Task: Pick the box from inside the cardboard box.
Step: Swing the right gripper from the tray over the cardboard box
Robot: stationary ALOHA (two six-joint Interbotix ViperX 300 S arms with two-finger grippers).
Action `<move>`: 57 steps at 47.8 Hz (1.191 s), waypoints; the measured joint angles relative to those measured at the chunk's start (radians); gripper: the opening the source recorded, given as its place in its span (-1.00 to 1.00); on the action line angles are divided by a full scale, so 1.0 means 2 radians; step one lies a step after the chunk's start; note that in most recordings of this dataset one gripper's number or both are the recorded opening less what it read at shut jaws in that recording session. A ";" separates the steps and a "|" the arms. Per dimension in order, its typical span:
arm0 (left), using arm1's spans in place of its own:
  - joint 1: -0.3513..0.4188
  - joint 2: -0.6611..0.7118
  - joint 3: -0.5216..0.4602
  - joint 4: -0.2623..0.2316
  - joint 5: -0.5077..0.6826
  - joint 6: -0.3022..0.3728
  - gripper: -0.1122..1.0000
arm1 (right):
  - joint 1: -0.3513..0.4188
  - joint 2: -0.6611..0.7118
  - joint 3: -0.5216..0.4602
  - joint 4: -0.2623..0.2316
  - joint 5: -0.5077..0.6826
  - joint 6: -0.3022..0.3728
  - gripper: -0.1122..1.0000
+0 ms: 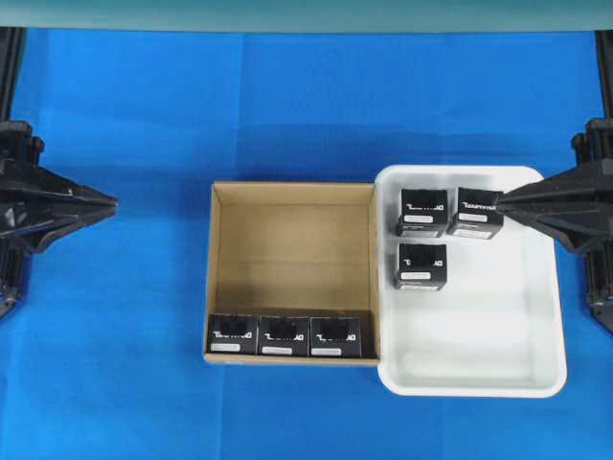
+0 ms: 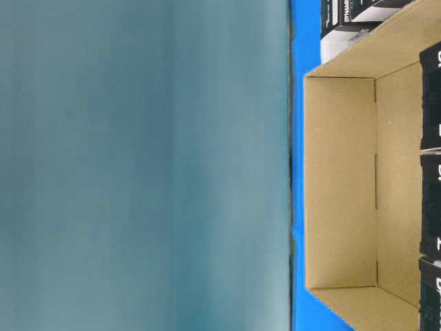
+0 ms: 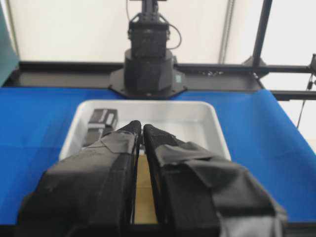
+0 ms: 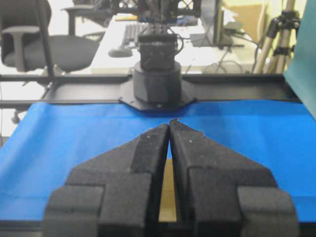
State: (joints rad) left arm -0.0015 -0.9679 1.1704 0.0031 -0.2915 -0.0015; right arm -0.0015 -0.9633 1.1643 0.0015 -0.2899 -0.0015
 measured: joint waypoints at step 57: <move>-0.001 -0.008 -0.061 0.006 0.262 -0.001 -0.92 | 0.014 0.258 -0.280 0.072 0.473 0.114 -0.79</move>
State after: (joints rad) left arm -0.0031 -0.9833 1.0492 0.0153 0.2316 -0.0031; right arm 0.0261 -0.4464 0.6044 0.1457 0.6565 0.2270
